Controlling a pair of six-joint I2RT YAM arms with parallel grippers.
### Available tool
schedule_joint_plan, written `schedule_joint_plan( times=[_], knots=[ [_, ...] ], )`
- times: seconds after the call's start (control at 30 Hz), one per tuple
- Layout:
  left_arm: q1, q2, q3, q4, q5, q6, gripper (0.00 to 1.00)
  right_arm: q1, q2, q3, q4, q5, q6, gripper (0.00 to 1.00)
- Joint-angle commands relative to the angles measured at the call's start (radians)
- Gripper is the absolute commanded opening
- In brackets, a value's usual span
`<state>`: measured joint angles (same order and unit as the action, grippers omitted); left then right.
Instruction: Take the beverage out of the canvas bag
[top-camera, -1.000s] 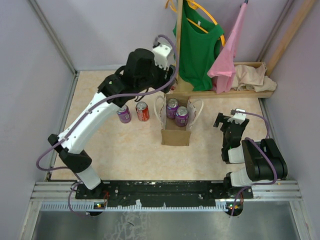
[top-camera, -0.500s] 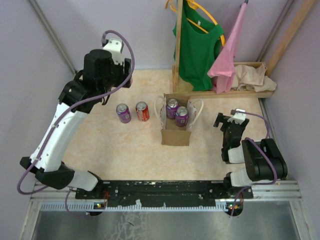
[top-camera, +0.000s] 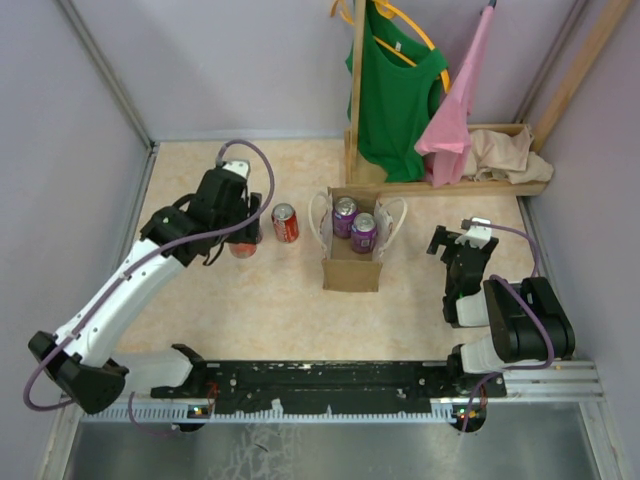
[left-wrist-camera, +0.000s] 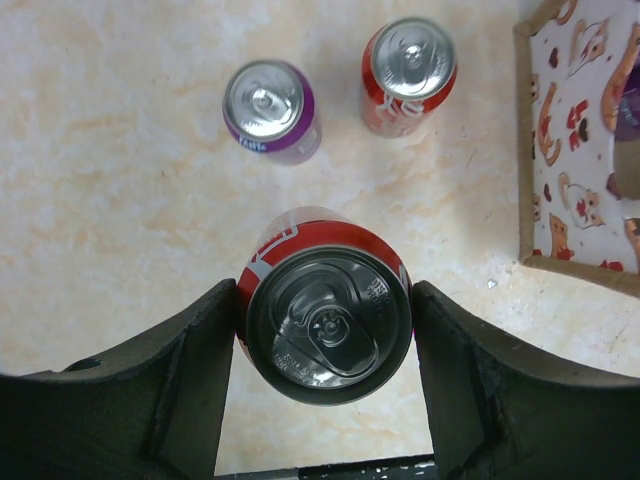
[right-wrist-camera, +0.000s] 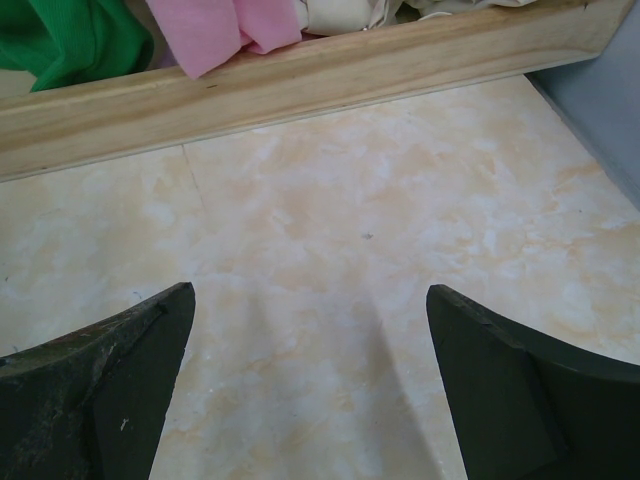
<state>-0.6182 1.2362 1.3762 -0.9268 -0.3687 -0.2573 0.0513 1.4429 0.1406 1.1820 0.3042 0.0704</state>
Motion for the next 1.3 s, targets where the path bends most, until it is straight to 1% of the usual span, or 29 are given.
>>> schedule_joint_plan(
  times=[0.0,0.07,0.13,0.23,0.33,0.5,0.83,1.1,1.13,1.2,1.27],
  knots=[
    [0.000,-0.109,-0.090,0.108,-0.060,-0.090,0.00,-0.001,0.000,0.027,0.061,0.011,-0.009,0.99],
    [0.004,-0.127,-0.150,0.141,-0.048,-0.105,0.00,-0.001,0.000,0.027,0.061,0.010,-0.010,0.99],
    [0.008,-0.133,-0.206,0.144,-0.066,-0.140,0.00,-0.002,0.000,0.027,0.061,0.011,-0.009,0.99],
    [0.023,-0.141,-0.286,0.199,-0.083,-0.164,0.00,-0.001,0.001,0.027,0.061,0.011,-0.009,0.99],
    [0.039,-0.147,-0.341,0.247,-0.057,-0.167,0.00,-0.001,0.001,0.027,0.061,0.011,-0.010,0.99],
    [0.073,-0.145,-0.391,0.304,-0.054,-0.154,0.00,-0.001,0.001,0.027,0.061,0.012,-0.009,0.99],
    [0.170,-0.090,-0.481,0.440,0.052,-0.121,0.00,-0.001,0.000,0.027,0.061,0.012,-0.010,0.99],
    [0.209,-0.065,-0.517,0.450,0.106,-0.136,0.00,-0.001,0.001,0.027,0.061,0.010,-0.010,0.99],
    [0.211,-0.065,-0.519,0.448,0.110,-0.138,0.03,-0.001,0.000,0.027,0.062,0.010,-0.010,0.99],
    [0.214,-0.065,-0.524,0.446,0.115,-0.143,0.18,-0.001,0.001,0.027,0.061,0.010,-0.010,0.99],
    [0.216,-0.066,-0.528,0.443,0.117,-0.148,0.38,-0.001,0.001,0.027,0.061,0.011,-0.010,0.99]
  ],
)
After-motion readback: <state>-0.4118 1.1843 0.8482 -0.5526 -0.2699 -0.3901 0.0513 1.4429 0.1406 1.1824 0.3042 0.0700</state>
